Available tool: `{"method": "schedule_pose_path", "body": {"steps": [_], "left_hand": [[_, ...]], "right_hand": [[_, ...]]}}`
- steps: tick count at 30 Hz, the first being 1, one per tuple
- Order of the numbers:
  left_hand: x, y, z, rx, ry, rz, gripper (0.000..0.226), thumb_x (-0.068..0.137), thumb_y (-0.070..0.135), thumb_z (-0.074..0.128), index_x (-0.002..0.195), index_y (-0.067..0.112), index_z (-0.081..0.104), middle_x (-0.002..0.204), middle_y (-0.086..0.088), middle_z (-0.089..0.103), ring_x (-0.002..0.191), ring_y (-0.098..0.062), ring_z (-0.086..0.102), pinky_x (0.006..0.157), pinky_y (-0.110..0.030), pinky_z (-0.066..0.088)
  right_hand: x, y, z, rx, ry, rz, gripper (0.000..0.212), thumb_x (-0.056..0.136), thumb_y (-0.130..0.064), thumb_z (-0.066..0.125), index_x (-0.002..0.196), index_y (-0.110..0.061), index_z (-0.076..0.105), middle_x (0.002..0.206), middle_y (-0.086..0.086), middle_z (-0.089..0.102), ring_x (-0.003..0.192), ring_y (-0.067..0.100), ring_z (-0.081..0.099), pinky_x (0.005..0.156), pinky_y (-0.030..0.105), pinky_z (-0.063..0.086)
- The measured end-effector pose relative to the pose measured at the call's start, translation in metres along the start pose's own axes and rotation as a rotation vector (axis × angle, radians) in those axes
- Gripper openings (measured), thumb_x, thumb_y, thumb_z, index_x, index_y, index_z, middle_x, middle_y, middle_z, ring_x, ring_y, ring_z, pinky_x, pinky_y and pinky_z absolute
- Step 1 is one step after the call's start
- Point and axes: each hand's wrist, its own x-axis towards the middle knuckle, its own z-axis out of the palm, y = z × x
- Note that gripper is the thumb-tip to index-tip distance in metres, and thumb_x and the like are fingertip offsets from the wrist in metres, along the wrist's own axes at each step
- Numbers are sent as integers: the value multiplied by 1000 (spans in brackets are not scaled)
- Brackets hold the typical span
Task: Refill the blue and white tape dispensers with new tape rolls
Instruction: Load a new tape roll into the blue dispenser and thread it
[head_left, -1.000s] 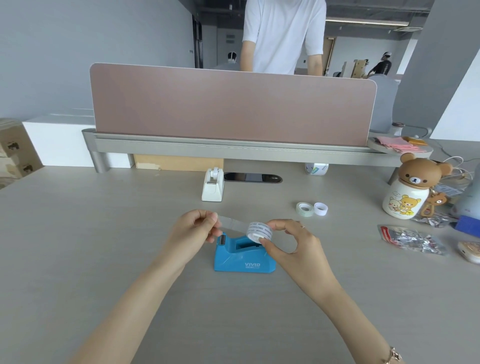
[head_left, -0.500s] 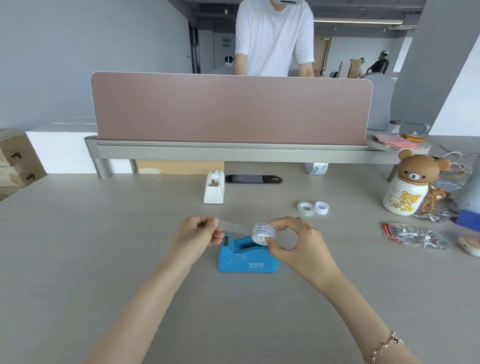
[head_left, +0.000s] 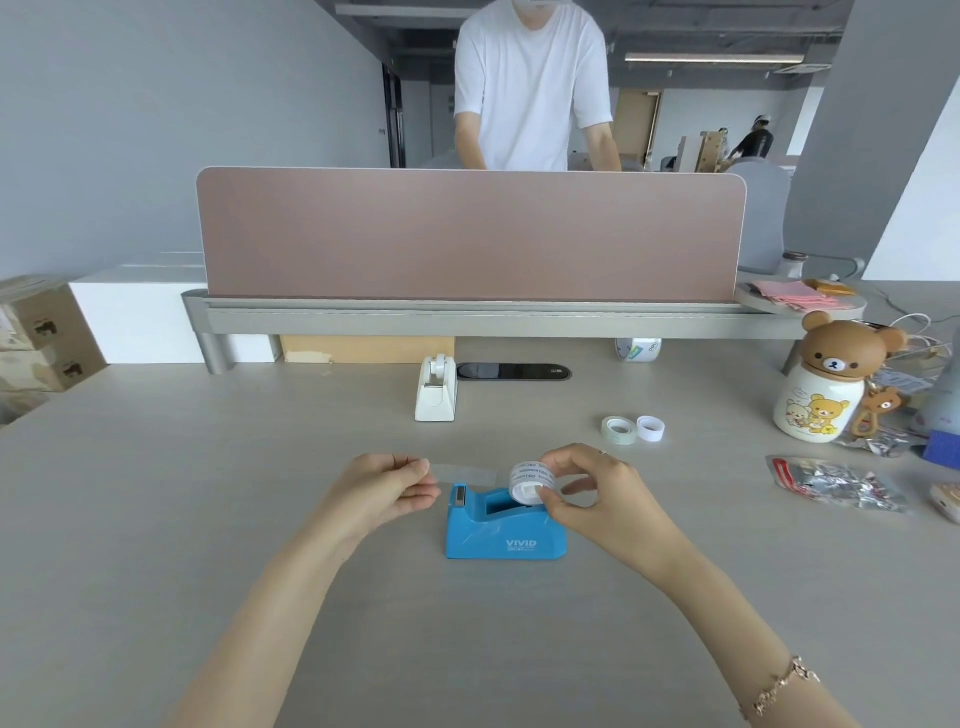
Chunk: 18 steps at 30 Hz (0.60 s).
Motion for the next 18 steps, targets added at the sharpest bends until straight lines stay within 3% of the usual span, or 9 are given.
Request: {"method": "schedule_pose_path", "body": {"steps": [5,18], "left_hand": [[-1,6,-18,-98,-157,-90,8,88,4,62,91,-3,67,74,-9,75,65,-9,73,58,-15,58],[4,-5,-22,-77,-183,-209,5,86,3,64,86,-1,66,67,-6,75,60,-9,73,56,-17,58]], "right_hand": [[-2,3,-1,-9,-47,-25,27,85,-17,66,109,-29,63,102,-20,66,100,-2,59,84,13,49],[-4,9,5,-73,-71,-107,17,89,-14,60,104,-22,58,102,-23,57,102,4,55,85,19,49]]}}
